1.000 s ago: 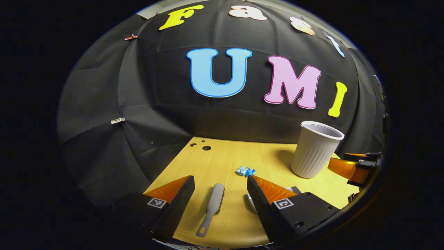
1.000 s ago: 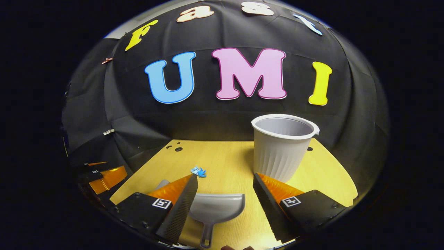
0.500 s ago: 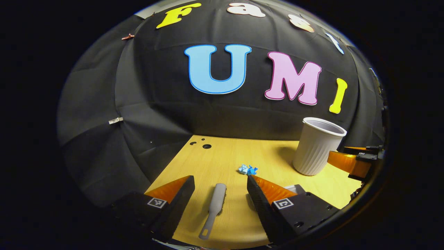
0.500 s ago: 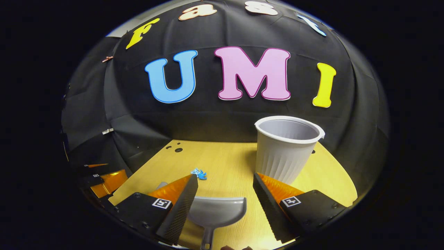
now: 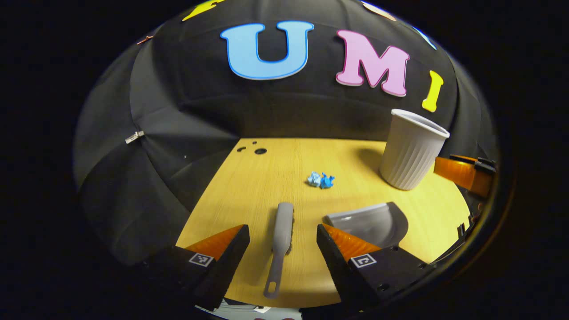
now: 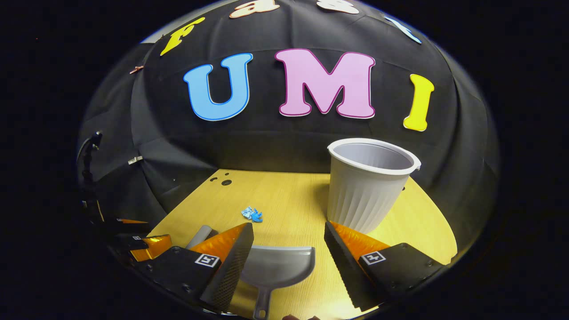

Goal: Pick up the small broom and dustpan from the desktop, sweep the trash into the dustpan with the broom, and then empty the trash into the garbage bin.

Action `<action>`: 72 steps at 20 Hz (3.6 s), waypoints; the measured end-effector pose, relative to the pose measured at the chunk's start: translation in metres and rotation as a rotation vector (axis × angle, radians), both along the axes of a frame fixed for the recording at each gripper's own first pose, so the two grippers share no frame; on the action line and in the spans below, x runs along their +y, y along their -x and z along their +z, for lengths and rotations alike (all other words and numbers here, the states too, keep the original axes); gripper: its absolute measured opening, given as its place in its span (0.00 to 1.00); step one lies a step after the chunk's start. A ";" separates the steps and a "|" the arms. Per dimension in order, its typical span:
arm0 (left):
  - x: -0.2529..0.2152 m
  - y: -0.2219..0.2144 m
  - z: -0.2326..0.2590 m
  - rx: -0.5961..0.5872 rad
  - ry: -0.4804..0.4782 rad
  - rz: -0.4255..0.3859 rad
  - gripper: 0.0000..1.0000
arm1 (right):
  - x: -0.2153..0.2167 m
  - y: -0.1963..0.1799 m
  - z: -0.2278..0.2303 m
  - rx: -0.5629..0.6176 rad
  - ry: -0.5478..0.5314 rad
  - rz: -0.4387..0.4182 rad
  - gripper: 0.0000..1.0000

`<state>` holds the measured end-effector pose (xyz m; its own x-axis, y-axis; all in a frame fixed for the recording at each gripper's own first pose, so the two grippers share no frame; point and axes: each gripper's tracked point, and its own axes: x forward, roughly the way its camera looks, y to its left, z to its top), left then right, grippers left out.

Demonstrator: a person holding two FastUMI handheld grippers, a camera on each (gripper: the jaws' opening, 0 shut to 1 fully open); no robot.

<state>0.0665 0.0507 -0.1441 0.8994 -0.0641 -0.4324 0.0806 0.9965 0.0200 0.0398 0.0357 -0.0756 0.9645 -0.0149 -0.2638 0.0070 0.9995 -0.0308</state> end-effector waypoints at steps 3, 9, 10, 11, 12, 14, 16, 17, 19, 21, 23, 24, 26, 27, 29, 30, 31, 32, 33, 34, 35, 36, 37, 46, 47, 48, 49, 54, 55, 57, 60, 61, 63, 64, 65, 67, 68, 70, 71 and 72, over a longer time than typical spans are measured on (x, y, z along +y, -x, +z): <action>0.007 -0.004 -0.031 0.112 -0.006 -0.004 0.96 | -0.003 0.006 -0.008 0.020 0.009 -0.003 0.99; 0.018 -0.012 -0.084 0.300 -0.058 -0.038 0.96 | -0.025 0.015 -0.019 0.058 -0.020 -0.062 0.99; 0.018 -0.014 -0.088 0.321 -0.060 -0.052 0.95 | -0.028 0.017 -0.021 0.064 -0.031 -0.078 0.99; 0.017 -0.014 -0.094 0.346 -0.060 -0.069 0.96 | -0.033 0.017 -0.023 0.072 -0.039 -0.096 0.99; 0.017 -0.011 -0.097 0.370 -0.063 -0.082 0.96 | -0.035 0.019 -0.027 0.081 -0.048 -0.107 0.99; 0.020 -0.016 -0.109 0.422 -0.078 -0.097 0.95 | -0.038 0.028 -0.035 0.105 -0.058 -0.125 0.99; 0.019 -0.022 -0.127 0.472 -0.085 -0.105 0.95 | -0.038 0.037 -0.044 0.136 -0.063 -0.135 0.99; 0.020 -0.025 -0.133 0.491 -0.092 -0.107 0.96 | -0.037 0.041 -0.048 0.153 -0.065 -0.134 0.99; 0.020 -0.028 -0.144 0.531 -0.102 -0.116 0.96 | -0.035 0.047 -0.058 0.189 -0.067 -0.131 0.99; 0.018 -0.029 -0.156 0.584 -0.081 -0.108 0.95 | -0.027 0.051 -0.065 0.219 -0.094 -0.123 0.99; 0.017 -0.033 -0.161 0.609 -0.077 -0.096 0.93 | -0.017 0.052 -0.073 0.253 -0.128 -0.118 0.99; 0.018 -0.034 -0.163 0.620 -0.095 -0.098 0.90 | -0.010 0.052 -0.079 0.277 -0.142 -0.110 0.99; 0.013 -0.040 -0.159 0.617 -0.115 -0.117 0.85 | 0.002 0.054 -0.093 0.323 -0.161 -0.095 0.99; 0.010 -0.041 -0.160 0.627 -0.117 -0.124 0.82 | 0.008 0.057 -0.101 0.353 -0.171 -0.086 0.99; 0.006 -0.041 -0.161 0.648 -0.120 -0.122 0.76 | 0.017 0.061 -0.111 0.391 -0.189 -0.074 0.99; 0.003 -0.041 -0.161 0.651 -0.123 -0.126 0.67 | 0.018 0.062 -0.118 0.412 -0.190 -0.077 0.99; 0.001 -0.041 -0.161 0.660 -0.127 -0.131 0.64 | 0.020 0.066 -0.125 0.433 -0.193 -0.082 0.99; -0.001 -0.040 -0.162 0.664 -0.137 -0.143 0.56 | 0.020 0.068 -0.132 0.454 -0.200 -0.088 0.99; -0.002 -0.041 -0.161 0.667 -0.146 -0.156 0.53 | 0.021 0.068 -0.139 0.477 -0.211 -0.093 0.99; -0.001 -0.041 -0.160 0.672 -0.150 -0.159 0.46 | 0.021 0.068 -0.145 0.501 -0.220 -0.099 0.99; -0.001 -0.042 -0.159 0.671 -0.142 -0.153 0.40 | 0.022 0.070 -0.152 0.524 -0.225 -0.106 0.98; -0.001 -0.043 -0.160 0.675 -0.132 -0.145 0.33 | 0.023 0.070 -0.158 0.549 -0.229 -0.110 0.98; -0.001 -0.044 -0.161 0.668 -0.127 -0.143 0.30 | 0.024 0.071 -0.165 0.573 -0.233 -0.110 0.99; -0.001 -0.050 -0.142 0.542 -0.099 -0.162 0.25 | 0.029 0.064 -0.219 0.739 -0.211 -0.125 0.99; 0.001 -0.051 -0.135 0.527 -0.101 -0.165 0.25 | 0.029 0.062 -0.223 0.749 -0.212 -0.129 0.99; 0.003 -0.053 -0.129 0.515 -0.103 -0.167 0.25 | 0.031 0.058 -0.225 0.755 -0.219 -0.132 0.99; 0.006 -0.055 -0.123 0.507 -0.103 -0.166 0.25 | 0.032 0.055 -0.227 0.760 -0.224 -0.134 0.99; 0.019 -0.074 -0.100 0.489 -0.089 -0.144 0.25 | 0.038 0.043 -0.244 0.811 -0.195 -0.133 0.99; 0.021 -0.080 -0.096 0.485 -0.090 -0.139 0.25 | 0.041 0.042 -0.246 0.820 -0.203 -0.131 0.99; 0.026 -0.096 -0.089 0.474 -0.111 -0.134 0.25 | 0.042 0.038 -0.250 0.833 -0.203 -0.137 0.98; 0.026 -0.125 -0.079 0.463 -0.143 -0.152 0.25 | 0.044 0.039 -0.257 0.868 -0.200 -0.142 0.78; 0.024 -0.135 -0.076 0.464 -0.151 -0.162 0.25 | 0.041 0.039 -0.258 0.870 -0.190 -0.146 0.63; 0.021 -0.152 -0.074 0.472 -0.170 -0.179 0.25 | 0.045 0.037 -0.256 0.883 -0.199 -0.104 0.43; 0.018 -0.160 -0.073 0.474 -0.176 -0.188 0.25 | 0.045 0.037 -0.259 0.891 -0.200 -0.087 0.53; 0.015 -0.168 -0.074 0.481 -0.181 -0.193 0.25 | 0.046 0.038 -0.257 0.898 -0.207 -0.068 0.32; 0.007 -0.182 -0.080 0.498 -0.204 -0.229 0.25 | 0.045 0.040 -0.257 0.914 -0.205 -0.047 0.37; 0.004 -0.189 -0.083 0.508 -0.229 -0.252 0.25 | 0.044 0.041 -0.256 0.924 -0.195 -0.035 0.36; -0.002 -0.206 -0.087 0.510 -0.286 -0.291 0.28 | 0.039 0.041 -0.259 0.937 -0.166 -0.015 0.41; -0.006 -0.213 -0.091 0.520 -0.310 -0.301 0.25 | 0.037 0.044 -0.259 0.944 -0.149 -0.002 0.34; -0.008 -0.220 -0.095 0.531 -0.334 -0.312 0.27 | 0.033 0.046 -0.258 0.954 -0.136 0.008 0.34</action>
